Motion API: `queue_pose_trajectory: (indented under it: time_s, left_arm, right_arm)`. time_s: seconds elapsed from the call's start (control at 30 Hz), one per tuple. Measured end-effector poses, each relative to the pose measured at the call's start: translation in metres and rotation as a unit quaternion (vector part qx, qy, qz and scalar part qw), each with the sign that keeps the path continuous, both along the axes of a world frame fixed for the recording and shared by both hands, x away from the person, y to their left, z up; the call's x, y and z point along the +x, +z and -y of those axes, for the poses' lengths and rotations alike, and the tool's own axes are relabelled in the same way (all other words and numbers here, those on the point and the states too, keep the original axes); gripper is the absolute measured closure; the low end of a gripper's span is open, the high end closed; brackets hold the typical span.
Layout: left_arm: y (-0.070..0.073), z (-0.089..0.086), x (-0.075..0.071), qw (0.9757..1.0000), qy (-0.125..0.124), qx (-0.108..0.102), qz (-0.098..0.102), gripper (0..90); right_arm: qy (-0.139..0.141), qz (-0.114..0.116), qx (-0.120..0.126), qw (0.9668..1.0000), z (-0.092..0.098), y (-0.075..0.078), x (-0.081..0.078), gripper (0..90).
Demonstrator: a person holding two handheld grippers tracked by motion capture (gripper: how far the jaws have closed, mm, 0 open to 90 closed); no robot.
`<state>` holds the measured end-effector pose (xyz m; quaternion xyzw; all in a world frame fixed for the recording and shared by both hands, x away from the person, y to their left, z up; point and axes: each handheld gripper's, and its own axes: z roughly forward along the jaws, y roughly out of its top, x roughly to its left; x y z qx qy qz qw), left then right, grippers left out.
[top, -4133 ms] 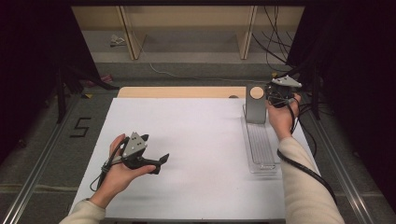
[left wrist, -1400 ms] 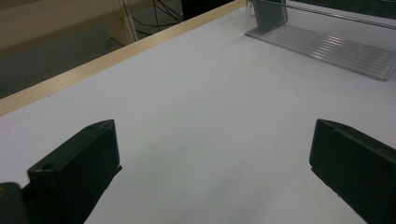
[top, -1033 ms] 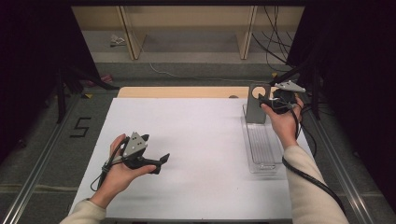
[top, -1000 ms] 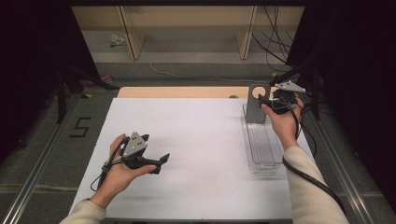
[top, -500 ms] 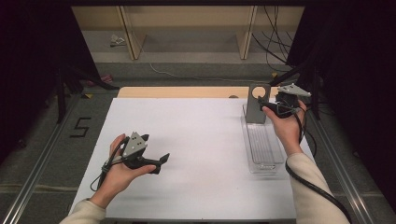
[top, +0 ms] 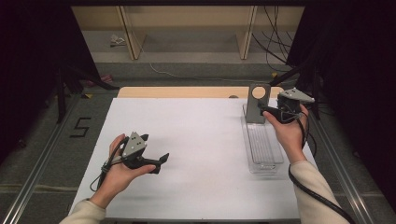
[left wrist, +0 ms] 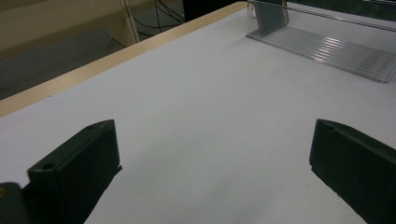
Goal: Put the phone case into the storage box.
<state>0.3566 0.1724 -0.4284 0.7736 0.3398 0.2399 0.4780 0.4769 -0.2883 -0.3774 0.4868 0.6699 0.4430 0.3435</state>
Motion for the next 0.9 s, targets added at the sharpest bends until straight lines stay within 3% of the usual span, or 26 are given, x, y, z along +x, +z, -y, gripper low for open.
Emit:
queue_pose_trajectory:
  time_s: [0.9]
  left_arm:
    - [0.002, -0.002, -0.001, 1.0000, 0.001, -0.002, 0.003, 1.2]
  right_arm:
    - [0.047, 0.000, 0.014, 0.9988, -0.010, 0.002, -0.032, 17.9]
